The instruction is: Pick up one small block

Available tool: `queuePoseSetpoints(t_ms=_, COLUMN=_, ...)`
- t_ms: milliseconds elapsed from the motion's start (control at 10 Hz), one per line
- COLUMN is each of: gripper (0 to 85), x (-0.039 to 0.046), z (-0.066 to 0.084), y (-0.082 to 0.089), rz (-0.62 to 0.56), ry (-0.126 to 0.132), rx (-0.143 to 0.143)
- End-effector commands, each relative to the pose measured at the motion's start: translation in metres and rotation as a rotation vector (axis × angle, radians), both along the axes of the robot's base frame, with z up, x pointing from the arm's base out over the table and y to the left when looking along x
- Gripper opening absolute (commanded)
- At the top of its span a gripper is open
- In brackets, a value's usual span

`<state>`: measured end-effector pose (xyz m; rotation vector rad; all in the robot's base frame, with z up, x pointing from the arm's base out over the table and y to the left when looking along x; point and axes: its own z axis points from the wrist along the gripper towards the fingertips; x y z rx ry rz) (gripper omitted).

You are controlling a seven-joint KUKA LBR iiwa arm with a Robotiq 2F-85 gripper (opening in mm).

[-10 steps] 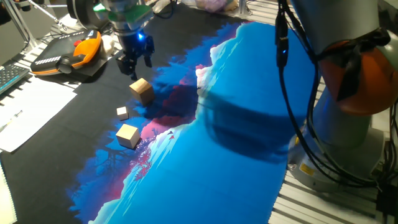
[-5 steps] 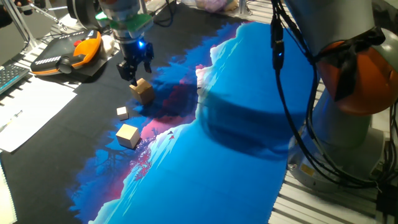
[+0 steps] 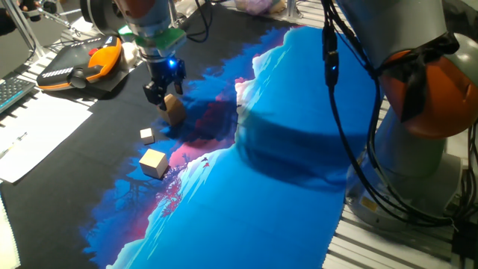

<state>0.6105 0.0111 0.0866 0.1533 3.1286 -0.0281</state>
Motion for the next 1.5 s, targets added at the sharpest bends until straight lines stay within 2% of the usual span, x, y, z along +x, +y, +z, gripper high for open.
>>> queuePoseSetpoints(t_ms=0, gripper=68.0, x=-0.0001, z=0.002, y=0.001, rz=-0.003, ry=0.008, rx=0.0)
queuePoseSetpoints(t_ms=200, gripper=68.0, x=-0.0001, z=0.002, y=0.001, rz=-0.015, ry=0.021, rx=0.006)
queuePoseSetpoints(t_ms=300, gripper=68.0, x=-0.0001, z=0.002, y=0.001, rz=-0.031, ry=0.038, rx=0.023)
queuePoseSetpoints(t_ms=400, gripper=68.0, x=-0.0001, z=0.002, y=0.001, rz=-0.054, ry=0.066, rx=0.023)
queuePoseSetpoints(t_ms=500, gripper=68.0, x=-0.0001, z=0.002, y=0.001, rz=-0.066, ry=0.088, rx=-0.001)
queuePoseSetpoints(t_ms=600, gripper=68.0, x=-0.0001, z=0.002, y=0.001, rz=-0.074, ry=0.098, rx=-0.003)
queuePoseSetpoints(t_ms=800, gripper=68.0, x=-0.0001, z=0.002, y=0.001, rz=-0.075, ry=0.085, rx=0.002)
queuePoseSetpoints(t_ms=900, gripper=68.0, x=0.0017, z=0.0, y=0.001, rz=-0.069, ry=0.076, rx=0.013)
queuePoseSetpoints(t_ms=1100, gripper=68.0, x=0.0094, z=-0.014, y=-0.002, rz=-0.064, ry=0.058, rx=0.02)
queuePoseSetpoints(t_ms=1400, gripper=68.0, x=0.0107, z=-0.018, y=-0.002, rz=-0.058, ry=0.056, rx=0.02)
